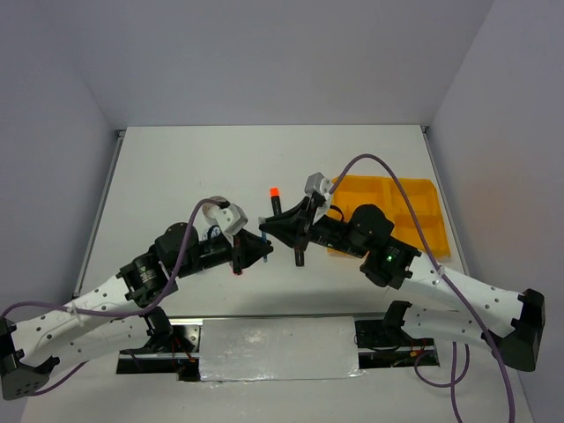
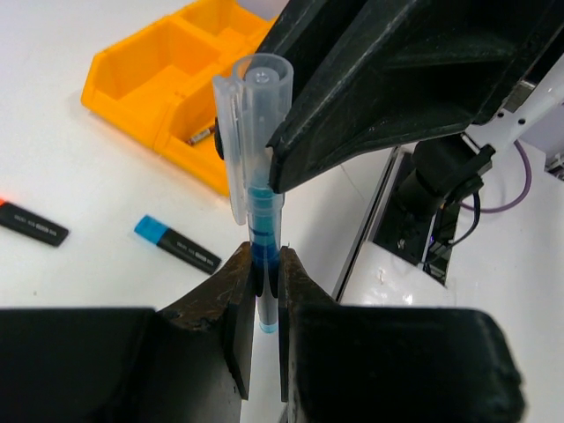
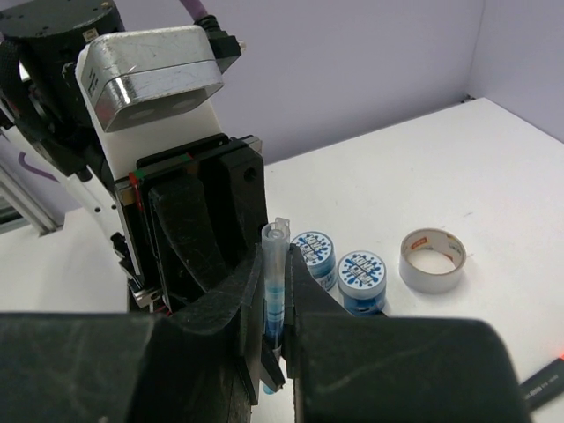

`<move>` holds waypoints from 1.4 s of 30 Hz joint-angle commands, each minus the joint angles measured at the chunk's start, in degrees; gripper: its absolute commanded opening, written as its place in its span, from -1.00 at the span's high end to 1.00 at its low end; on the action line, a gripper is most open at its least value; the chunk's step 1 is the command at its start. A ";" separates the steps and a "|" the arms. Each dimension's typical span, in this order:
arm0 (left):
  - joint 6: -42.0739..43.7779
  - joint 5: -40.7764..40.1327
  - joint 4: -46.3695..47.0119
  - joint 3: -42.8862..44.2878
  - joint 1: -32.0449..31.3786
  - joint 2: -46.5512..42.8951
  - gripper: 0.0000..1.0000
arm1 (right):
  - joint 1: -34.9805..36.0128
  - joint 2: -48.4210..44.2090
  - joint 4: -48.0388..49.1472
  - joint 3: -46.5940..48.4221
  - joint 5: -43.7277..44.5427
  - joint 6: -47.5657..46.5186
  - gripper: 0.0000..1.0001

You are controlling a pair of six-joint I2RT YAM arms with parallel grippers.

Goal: Sort the stationery into containers
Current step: Close the pen cap on the pen.

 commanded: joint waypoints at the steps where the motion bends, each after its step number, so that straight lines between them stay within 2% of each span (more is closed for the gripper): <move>1: -1.64 -2.34 2.55 4.64 0.01 -3.05 1.00 | 0.27 0.03 2.09 -4.51 -3.82 -1.07 1.00; 8: -1.99 -2.43 3.35 4.90 0.01 -5.95 1.00 | 0.27 1.09 10.62 -17.60 -6.47 -0.10 1.00; 14: -1.55 -3.57 3.87 5.60 0.10 -6.65 1.00 | 0.27 3.11 14.84 -23.06 -6.56 2.18 1.00; 24: 0.03 -2.17 4.49 8.42 0.01 -7.44 1.00 | 0.27 9.96 19.15 -23.60 -8.06 4.38 1.00; 28: 2.49 0.03 2.82 7.11 -0.25 -5.17 1.00 | 0.35 5.85 16.36 -20.53 -7.61 9.56 1.00; 30: 3.28 -0.93 3.25 5.27 -1.21 -3.50 1.00 | 0.62 0.40 13.45 -16.42 -6.66 10.53 0.97; 34: 3.99 -1.90 4.84 2.89 -1.75 -1.47 1.00 | 0.53 -7.86 4.92 -10.60 -0.42 9.66 0.78; 35: 3.99 -2.16 5.53 2.10 -1.75 -1.47 1.00 | 0.70 -8.66 3.87 -9.20 1.76 9.40 0.68; 37: 3.90 -1.99 6.59 1.48 -1.75 -2.17 1.00 | 0.53 -10.42 2.46 -8.48 3.10 9.04 0.51; 39: 3.81 -2.43 6.60 1.39 -1.75 -2.26 1.00 | 0.62 -11.13 2.72 -8.57 3.54 9.22 0.42; 40: 3.81 -2.61 6.34 1.48 -1.75 -2.35 1.00 | 0.62 -11.48 2.98 -8.74 3.46 9.39 0.29; 42: 3.64 -2.43 5.81 2.00 -1.75 -1.73 1.00 | 0.62 -11.57 4.20 -9.36 3.11 9.83 0.25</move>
